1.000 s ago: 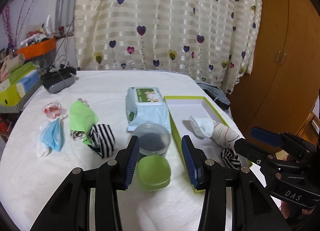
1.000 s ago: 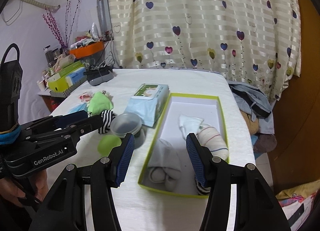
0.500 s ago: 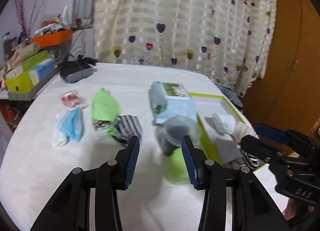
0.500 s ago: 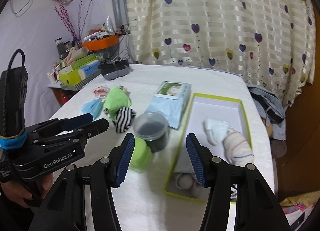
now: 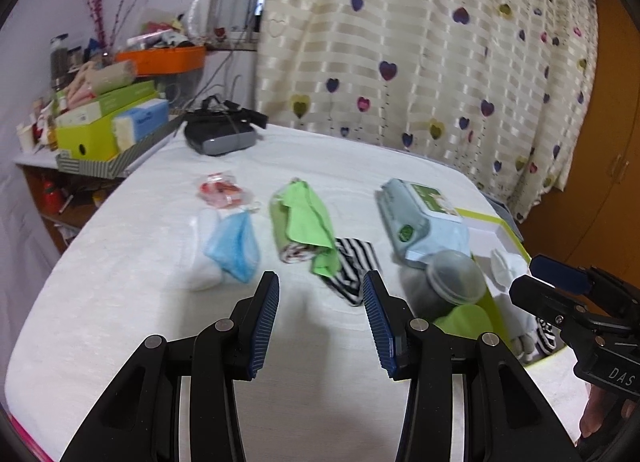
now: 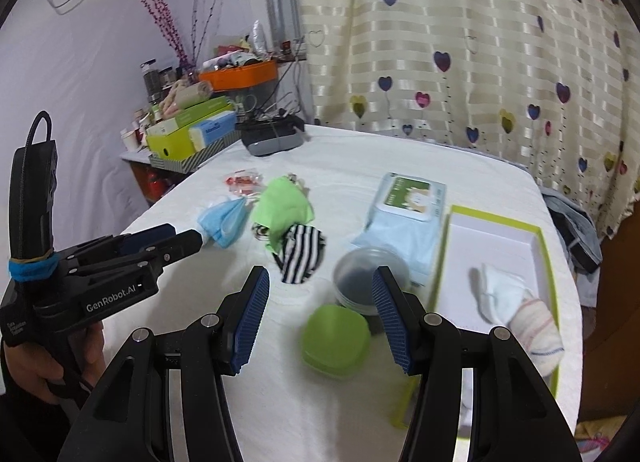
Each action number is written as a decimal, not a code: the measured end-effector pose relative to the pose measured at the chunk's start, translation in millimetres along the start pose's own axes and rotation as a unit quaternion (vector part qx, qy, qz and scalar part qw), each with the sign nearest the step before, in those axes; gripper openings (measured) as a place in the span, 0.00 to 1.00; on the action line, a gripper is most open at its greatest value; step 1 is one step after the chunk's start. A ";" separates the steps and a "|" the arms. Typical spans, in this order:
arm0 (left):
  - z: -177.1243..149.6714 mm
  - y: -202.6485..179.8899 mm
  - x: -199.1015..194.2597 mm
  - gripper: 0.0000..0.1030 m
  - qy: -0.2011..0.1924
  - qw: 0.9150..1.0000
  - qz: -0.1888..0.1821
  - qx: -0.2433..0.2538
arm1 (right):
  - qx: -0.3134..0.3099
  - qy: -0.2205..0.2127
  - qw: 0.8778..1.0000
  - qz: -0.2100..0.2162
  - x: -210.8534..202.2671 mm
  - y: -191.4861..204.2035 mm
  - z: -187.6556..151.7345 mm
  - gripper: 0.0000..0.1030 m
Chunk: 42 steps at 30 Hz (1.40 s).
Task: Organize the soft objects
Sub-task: 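Withdraw both open grippers from the box toward the items on the table, then close the right gripper on the green cloth beside the striped sock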
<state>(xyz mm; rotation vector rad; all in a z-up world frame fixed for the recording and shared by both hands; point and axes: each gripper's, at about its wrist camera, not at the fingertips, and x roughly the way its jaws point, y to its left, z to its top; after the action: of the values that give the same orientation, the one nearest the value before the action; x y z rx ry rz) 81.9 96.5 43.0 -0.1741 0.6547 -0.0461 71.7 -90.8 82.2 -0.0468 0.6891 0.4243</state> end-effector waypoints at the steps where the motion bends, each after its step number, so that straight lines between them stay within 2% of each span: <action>1: 0.1 4.6 0.7 0.41 0.000 1.000 0.003 -0.003 | -0.004 0.002 1.000 0.003 3.2 3.4 1.6 0.53; 12: -3.6 47.8 14.9 0.41 0.014 0.999 0.023 -0.033 | -0.020 0.028 0.999 0.025 44.4 26.4 11.9 0.53; 25: 0.0 87.9 32.3 0.42 0.021 0.997 0.039 -0.061 | -0.015 0.055 0.997 0.048 107.4 51.8 43.9 0.53; 38: 0.3 114.6 42.9 0.42 0.023 0.996 0.032 -0.079 | 0.068 0.114 0.991 0.008 194.2 41.4 64.9 0.53; 39: 0.3 115.4 43.6 0.42 0.023 0.996 0.031 -0.079 | 0.074 0.121 0.990 0.008 200.3 40.1 64.6 0.51; 40: 0.4 116.1 44.8 0.42 0.024 0.996 0.030 -0.079 | 0.080 0.126 0.989 0.011 204.4 39.0 63.9 0.45; 41: 0.7 116.6 45.7 0.42 0.024 0.996 0.029 -0.079 | 0.083 0.128 0.988 0.013 206.4 38.7 63.0 0.26; 42: 1.0 117.2 46.1 0.42 0.024 0.996 0.028 -0.079 | 0.083 0.128 0.988 0.013 206.9 38.5 62.3 0.24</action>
<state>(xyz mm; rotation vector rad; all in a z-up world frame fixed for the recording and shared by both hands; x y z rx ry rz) 117.6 207.5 -4.5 -0.3077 0.7104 0.0551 237.1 30.9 4.7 0.0663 0.9770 0.3877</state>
